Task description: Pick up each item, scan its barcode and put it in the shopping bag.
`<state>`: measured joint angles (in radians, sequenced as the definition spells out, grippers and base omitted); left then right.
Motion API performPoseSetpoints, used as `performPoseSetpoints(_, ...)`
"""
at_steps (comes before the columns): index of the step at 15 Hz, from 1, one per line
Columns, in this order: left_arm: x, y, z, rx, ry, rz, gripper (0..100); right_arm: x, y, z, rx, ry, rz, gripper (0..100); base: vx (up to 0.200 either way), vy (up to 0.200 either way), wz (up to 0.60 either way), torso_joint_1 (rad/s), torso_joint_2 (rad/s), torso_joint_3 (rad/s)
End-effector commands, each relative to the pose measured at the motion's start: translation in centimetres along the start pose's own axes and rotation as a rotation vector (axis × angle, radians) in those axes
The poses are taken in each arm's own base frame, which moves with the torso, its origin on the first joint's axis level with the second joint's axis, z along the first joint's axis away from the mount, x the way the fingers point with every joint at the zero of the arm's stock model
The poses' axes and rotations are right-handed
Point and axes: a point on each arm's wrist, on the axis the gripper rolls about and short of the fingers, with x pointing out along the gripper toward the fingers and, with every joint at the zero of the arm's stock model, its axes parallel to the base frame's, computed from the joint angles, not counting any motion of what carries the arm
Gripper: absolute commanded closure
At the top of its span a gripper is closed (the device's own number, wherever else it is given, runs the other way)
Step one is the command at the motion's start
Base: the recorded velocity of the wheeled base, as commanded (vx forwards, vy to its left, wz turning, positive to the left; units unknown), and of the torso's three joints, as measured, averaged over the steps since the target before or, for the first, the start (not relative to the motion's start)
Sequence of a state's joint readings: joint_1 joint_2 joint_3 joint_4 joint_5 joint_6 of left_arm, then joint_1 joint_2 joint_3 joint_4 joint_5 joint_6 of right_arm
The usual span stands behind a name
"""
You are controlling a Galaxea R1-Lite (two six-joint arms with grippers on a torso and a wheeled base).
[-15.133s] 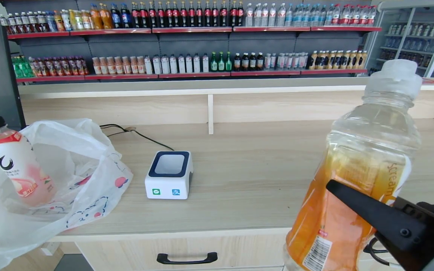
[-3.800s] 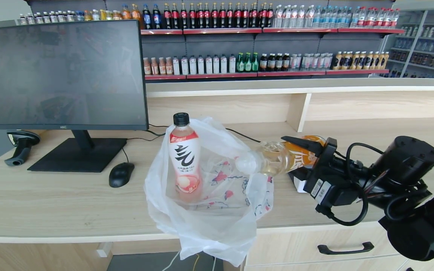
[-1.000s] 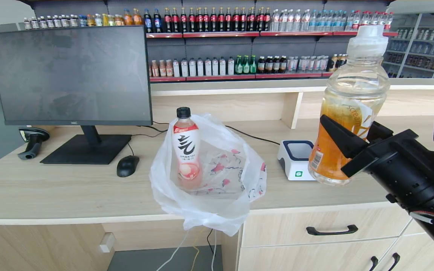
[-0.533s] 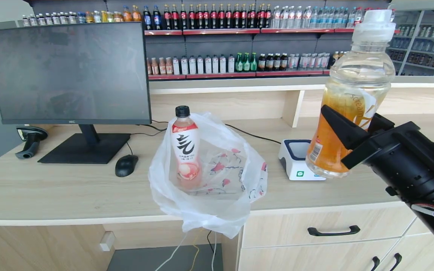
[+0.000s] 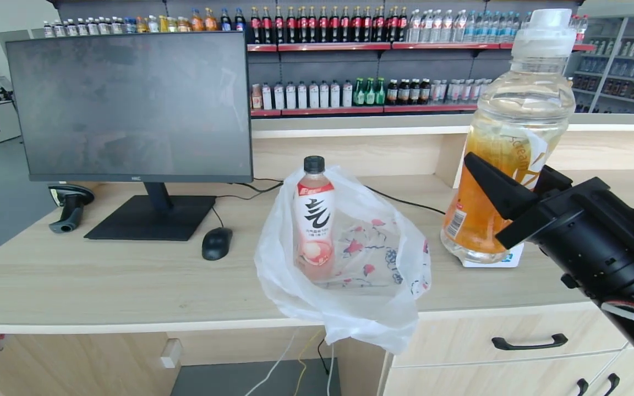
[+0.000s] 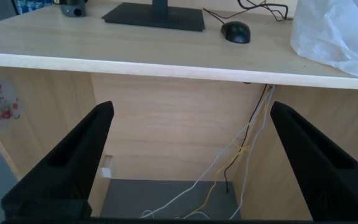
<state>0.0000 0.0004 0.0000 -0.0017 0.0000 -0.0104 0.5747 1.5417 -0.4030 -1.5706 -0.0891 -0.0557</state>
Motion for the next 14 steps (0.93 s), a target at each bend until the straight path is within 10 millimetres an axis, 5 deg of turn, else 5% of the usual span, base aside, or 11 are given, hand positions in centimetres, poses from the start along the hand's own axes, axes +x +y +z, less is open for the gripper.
performPoseSetpoints(1,0.0,0.0,0.0,0.0,0.0,0.0,0,0.0,0.0,-0.1,0.0,0.005,0.001,100,0.0,0.2,0.0,0.002,0.0,0.007)
performPoseSetpoints(14,0.0,0.0,0.0,-0.002,0.0,0.002,0,-0.2,-0.5,-1.6,-0.001,0.067,-0.019,100,0.0,0.0,0.05,0.0,0.0,0.0)
